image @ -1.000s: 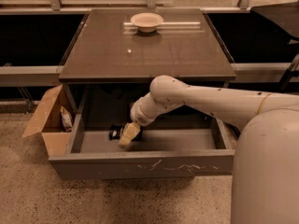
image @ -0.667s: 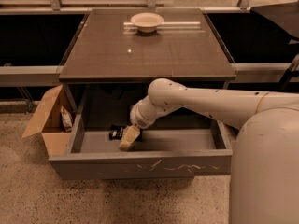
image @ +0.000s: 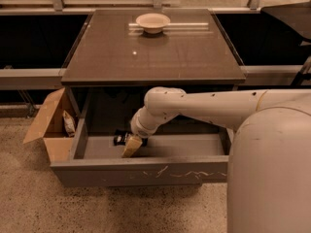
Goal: Pick rxbar chocolate from top drawer and place on counter
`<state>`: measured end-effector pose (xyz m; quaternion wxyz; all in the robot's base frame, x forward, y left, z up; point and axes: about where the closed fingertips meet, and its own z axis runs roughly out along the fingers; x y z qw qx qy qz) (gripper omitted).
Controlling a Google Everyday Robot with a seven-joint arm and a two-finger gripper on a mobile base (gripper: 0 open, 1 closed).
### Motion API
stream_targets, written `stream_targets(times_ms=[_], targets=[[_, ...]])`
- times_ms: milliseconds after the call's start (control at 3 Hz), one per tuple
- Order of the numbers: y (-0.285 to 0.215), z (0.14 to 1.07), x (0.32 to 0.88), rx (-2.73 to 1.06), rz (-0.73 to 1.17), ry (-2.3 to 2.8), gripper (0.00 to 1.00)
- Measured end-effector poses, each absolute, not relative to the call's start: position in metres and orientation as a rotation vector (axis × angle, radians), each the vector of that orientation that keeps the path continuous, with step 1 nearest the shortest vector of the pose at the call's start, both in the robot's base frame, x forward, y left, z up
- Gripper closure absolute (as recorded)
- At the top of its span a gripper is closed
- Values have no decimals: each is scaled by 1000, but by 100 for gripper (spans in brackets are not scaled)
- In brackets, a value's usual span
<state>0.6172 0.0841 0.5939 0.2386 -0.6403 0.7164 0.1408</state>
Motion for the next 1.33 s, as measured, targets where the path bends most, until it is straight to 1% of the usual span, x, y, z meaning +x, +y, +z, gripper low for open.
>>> stream_targets(times_ms=[333,1000,1333], targets=[[84,592,617,-1761,379,1961,48],[84,597,616,-1761,379,1961,96],[85,598,616,-1761,379,1961,100]])
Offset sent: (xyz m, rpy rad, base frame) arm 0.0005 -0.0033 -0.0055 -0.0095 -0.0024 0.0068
